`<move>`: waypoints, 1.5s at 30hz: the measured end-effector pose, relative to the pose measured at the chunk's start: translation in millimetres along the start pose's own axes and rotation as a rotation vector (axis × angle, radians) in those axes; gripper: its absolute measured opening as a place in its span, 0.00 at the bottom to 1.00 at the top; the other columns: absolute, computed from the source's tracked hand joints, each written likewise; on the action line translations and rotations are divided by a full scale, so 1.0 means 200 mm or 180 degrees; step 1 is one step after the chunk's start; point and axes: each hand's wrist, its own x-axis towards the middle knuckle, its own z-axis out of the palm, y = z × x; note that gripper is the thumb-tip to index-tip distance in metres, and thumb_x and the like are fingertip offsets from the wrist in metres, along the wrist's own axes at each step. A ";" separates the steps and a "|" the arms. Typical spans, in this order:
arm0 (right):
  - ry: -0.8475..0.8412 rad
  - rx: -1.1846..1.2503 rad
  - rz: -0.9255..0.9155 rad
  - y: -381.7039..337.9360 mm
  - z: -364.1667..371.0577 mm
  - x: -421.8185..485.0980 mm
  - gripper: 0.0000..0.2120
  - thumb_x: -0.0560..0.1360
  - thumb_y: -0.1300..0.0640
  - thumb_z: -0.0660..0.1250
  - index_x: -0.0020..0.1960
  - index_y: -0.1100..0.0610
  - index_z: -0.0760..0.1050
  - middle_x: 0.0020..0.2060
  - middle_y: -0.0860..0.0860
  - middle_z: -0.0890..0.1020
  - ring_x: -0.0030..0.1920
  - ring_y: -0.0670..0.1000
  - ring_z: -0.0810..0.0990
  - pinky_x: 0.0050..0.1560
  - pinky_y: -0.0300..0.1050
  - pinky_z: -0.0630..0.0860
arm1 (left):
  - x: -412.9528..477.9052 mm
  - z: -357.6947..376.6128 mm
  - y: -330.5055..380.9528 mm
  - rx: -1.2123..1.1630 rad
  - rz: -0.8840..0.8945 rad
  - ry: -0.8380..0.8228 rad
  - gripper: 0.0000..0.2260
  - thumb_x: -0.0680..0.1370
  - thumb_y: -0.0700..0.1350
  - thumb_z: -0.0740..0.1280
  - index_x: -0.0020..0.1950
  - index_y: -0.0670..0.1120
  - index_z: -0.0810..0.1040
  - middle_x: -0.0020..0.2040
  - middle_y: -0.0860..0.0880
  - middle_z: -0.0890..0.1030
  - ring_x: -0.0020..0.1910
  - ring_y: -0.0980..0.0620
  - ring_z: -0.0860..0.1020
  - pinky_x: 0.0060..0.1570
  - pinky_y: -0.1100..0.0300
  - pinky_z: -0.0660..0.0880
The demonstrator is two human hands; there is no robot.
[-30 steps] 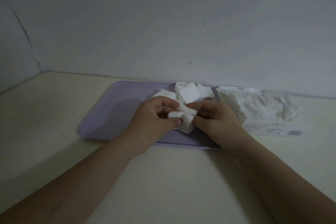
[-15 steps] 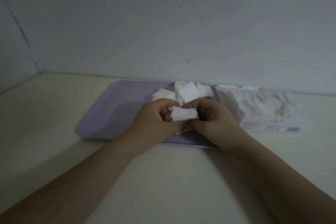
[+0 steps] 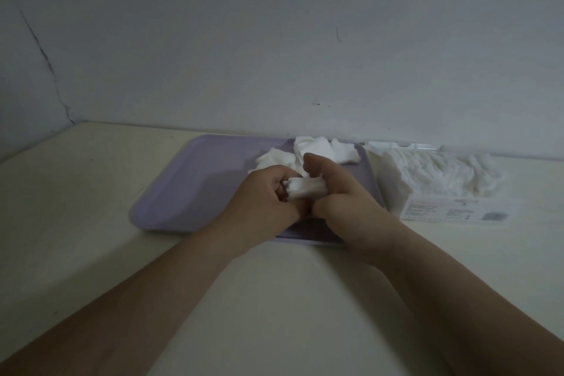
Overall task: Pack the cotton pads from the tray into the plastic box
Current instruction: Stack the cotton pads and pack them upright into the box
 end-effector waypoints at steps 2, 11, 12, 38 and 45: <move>0.0006 -0.0017 -0.0089 -0.01 0.00 -0.01 0.37 0.66 0.71 0.62 0.72 0.48 0.70 0.62 0.46 0.77 0.61 0.50 0.80 0.60 0.45 0.80 | 0.01 0.00 -0.01 -0.0021 0.0034 0.0022 0.10 0.70 0.42 0.76 0.50 0.47 0.83 0.42 0.42 0.86 0.42 0.41 0.84 0.51 0.40 0.80; 0.0398 -0.2063 -0.1287 0.00 -0.07 -0.02 0.21 0.78 0.66 0.65 0.70 0.59 0.76 0.54 0.52 0.80 0.50 0.45 0.75 0.52 0.21 0.66 | 0.05 -0.11 0.00 -0.0150 -0.0202 0.0941 0.09 0.73 0.41 0.67 0.50 0.51 0.80 0.36 0.47 0.79 0.32 0.51 0.74 0.32 0.60 0.70; 0.0429 -0.2098 -0.1328 0.01 -0.07 -0.02 0.21 0.78 0.66 0.65 0.70 0.59 0.76 0.55 0.52 0.79 0.50 0.44 0.75 0.53 0.21 0.65 | 0.08 -0.15 -0.02 0.0052 -0.0142 0.1186 0.08 0.75 0.40 0.68 0.50 0.51 0.80 0.38 0.48 0.81 0.35 0.52 0.76 0.35 0.60 0.72; 0.1276 -0.1161 -0.0350 0.00 -0.09 -0.01 0.22 0.71 0.57 0.77 0.64 0.51 0.80 0.48 0.45 0.85 0.50 0.45 0.83 0.56 0.42 0.79 | 0.05 -0.22 -0.02 -0.0466 -0.0032 -0.0479 0.10 0.73 0.30 0.75 0.47 0.40 0.79 0.34 0.53 0.83 0.33 0.59 0.79 0.36 0.70 0.74; 0.0611 -0.0782 -0.0461 0.05 -0.11 0.00 0.16 0.73 0.70 0.73 0.58 0.56 0.82 0.46 0.46 0.88 0.44 0.36 0.85 0.47 0.29 0.77 | 0.03 -0.15 -0.08 -0.0398 0.0016 -0.0530 0.11 0.70 0.40 0.79 0.51 0.45 0.85 0.52 0.37 0.86 0.51 0.46 0.83 0.65 0.38 0.77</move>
